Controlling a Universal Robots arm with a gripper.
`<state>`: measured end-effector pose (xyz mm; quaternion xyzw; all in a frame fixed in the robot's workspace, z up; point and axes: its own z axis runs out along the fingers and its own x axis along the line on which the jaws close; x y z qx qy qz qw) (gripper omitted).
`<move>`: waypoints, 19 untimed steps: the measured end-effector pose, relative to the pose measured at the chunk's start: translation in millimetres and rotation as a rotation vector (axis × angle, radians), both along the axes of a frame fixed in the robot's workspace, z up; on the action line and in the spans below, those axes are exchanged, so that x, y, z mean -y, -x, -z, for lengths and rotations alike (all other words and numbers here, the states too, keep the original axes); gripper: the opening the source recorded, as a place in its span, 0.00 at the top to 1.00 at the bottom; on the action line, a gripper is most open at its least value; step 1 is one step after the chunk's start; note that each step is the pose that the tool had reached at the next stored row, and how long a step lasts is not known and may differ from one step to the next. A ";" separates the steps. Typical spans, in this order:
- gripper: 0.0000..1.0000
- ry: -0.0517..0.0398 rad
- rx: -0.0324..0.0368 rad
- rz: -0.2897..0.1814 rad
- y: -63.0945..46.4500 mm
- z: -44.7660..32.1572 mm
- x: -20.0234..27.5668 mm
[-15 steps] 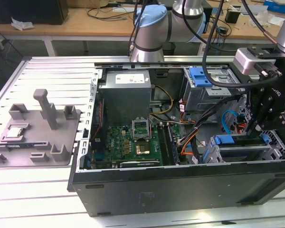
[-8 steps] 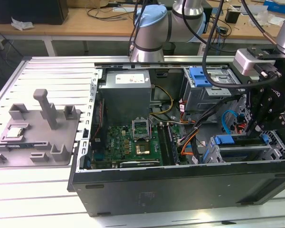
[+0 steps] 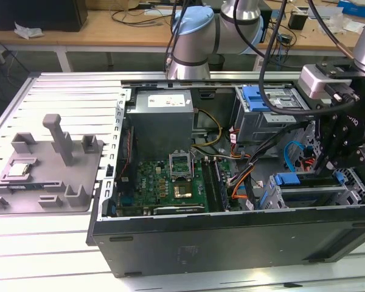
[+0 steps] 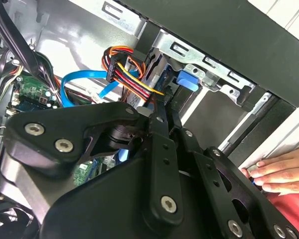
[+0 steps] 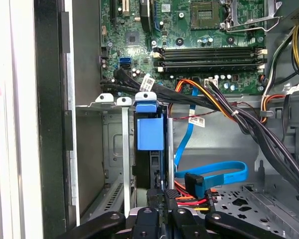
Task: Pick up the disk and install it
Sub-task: 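Insert the first disk wire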
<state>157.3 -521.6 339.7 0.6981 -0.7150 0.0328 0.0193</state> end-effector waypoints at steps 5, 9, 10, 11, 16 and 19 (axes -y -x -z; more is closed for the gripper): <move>0.84 0.0003 0.0000 0.000 0.0 1.2 0.0; 0.84 0.0003 0.0000 0.000 0.0 1.7 0.0; 0.84 0.0002 0.0000 0.000 0.0 1.8 0.0; 0.84 0.0002 0.0000 0.000 0.0 1.8 0.0; 0.84 0.0001 0.0000 0.000 0.0 2.0 0.0; 0.84 0.0000 0.0000 0.000 0.0 2.0 0.0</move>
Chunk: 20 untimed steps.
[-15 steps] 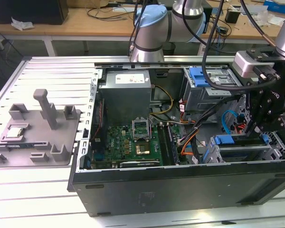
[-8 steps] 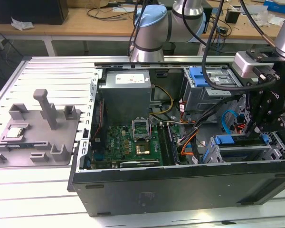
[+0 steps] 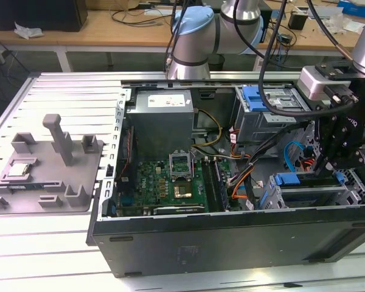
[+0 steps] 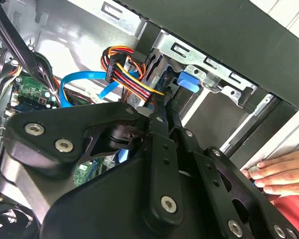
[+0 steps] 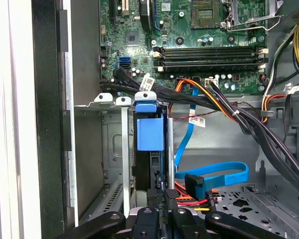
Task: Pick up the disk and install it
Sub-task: 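Insert the first disk wire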
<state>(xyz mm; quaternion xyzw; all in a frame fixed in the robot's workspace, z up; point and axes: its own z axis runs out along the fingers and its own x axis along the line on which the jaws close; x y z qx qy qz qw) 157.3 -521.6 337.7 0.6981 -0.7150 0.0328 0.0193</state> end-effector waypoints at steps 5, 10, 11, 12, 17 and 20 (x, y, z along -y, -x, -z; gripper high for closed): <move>0.70 0.0001 0.0000 0.000 0.0 -2.9 0.0; 0.70 0.0005 0.0000 0.000 0.0 -5.5 -0.1; 0.70 0.0004 0.0000 0.000 0.0 -6.6 -0.2; 0.70 0.0005 0.0000 0.000 0.0 -8.4 -0.5; 0.70 0.0029 0.0000 0.000 0.0 -24.0 -8.9; 0.70 0.0057 0.0000 0.000 0.0 -28.6 -14.3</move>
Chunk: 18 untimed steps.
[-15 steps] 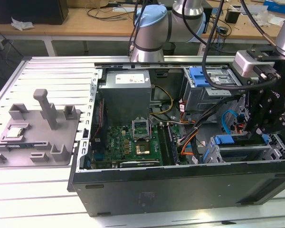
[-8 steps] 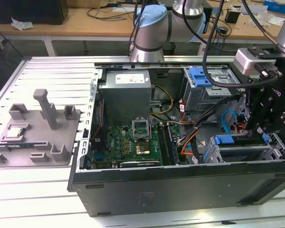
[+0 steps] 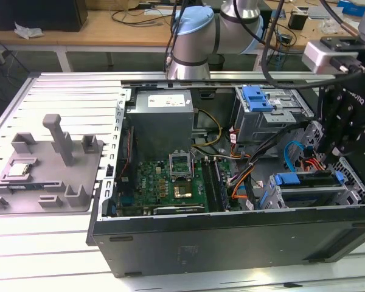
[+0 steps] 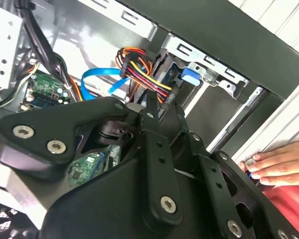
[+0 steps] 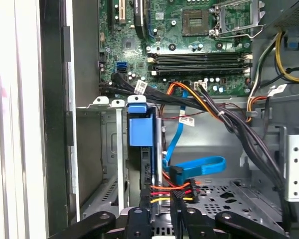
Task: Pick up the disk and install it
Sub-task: 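Insert the first disk wire, then insert the second disk wire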
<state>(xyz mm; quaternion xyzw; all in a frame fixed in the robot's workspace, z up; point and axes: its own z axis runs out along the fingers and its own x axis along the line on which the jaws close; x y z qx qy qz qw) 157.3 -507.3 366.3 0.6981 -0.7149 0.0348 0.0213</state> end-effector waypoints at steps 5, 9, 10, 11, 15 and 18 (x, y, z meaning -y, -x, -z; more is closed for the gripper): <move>0.70 0.0137 0.0000 0.000 0.0 -12.4 -15.3; 0.70 0.0186 0.0000 0.000 0.0 -13.0 -18.2; 0.70 0.0186 0.0000 0.000 0.0 -13.0 -18.3; 0.70 0.0190 0.0000 0.000 0.0 -13.0 -18.3; 0.70 0.0199 0.0000 0.000 0.0 -13.0 -18.3; 0.70 0.0208 0.0000 0.000 0.0 -13.0 -18.3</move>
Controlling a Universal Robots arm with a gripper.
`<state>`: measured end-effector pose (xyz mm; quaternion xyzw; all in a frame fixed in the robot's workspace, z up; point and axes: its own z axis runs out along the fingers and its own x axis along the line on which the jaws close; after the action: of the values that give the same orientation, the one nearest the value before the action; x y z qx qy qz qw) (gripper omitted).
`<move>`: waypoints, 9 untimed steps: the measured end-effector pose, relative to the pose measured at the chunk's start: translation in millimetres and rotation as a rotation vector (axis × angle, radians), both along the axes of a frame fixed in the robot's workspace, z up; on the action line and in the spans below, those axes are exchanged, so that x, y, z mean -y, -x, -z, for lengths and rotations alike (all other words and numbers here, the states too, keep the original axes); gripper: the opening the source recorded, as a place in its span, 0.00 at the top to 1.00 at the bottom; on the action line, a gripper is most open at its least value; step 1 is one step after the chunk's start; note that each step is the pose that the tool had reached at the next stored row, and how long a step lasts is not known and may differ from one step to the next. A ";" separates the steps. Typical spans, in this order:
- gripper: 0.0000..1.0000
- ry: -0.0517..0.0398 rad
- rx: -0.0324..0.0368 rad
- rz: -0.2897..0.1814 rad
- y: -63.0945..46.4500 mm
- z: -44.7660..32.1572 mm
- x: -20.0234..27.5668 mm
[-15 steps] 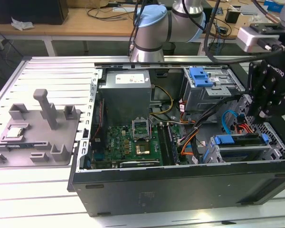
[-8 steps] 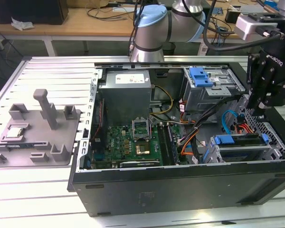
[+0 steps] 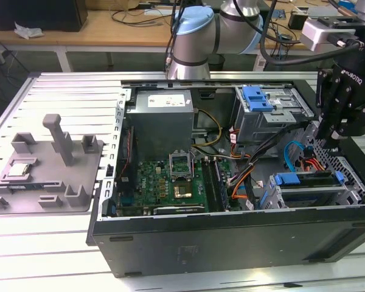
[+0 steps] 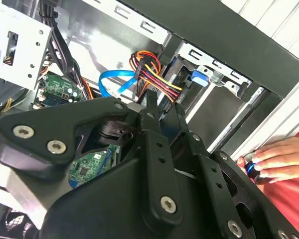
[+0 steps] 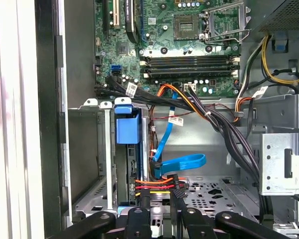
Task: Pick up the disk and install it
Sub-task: 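Insert the second disk wire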
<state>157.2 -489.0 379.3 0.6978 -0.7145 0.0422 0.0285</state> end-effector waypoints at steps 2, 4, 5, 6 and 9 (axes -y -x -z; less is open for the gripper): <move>0.70 0.0002 0.0000 0.000 0.0 0.0 0.0; 0.70 0.0004 0.0000 0.000 0.0 0.0 0.0; 0.70 0.0004 0.0000 0.000 0.0 0.0 0.0; 0.70 0.0014 -0.0001 0.000 0.0 0.1 -0.1; 0.70 0.0164 0.0000 0.000 0.1 0.2 -0.6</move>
<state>157.1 -488.4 379.1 0.6975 -0.7141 0.0481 0.0342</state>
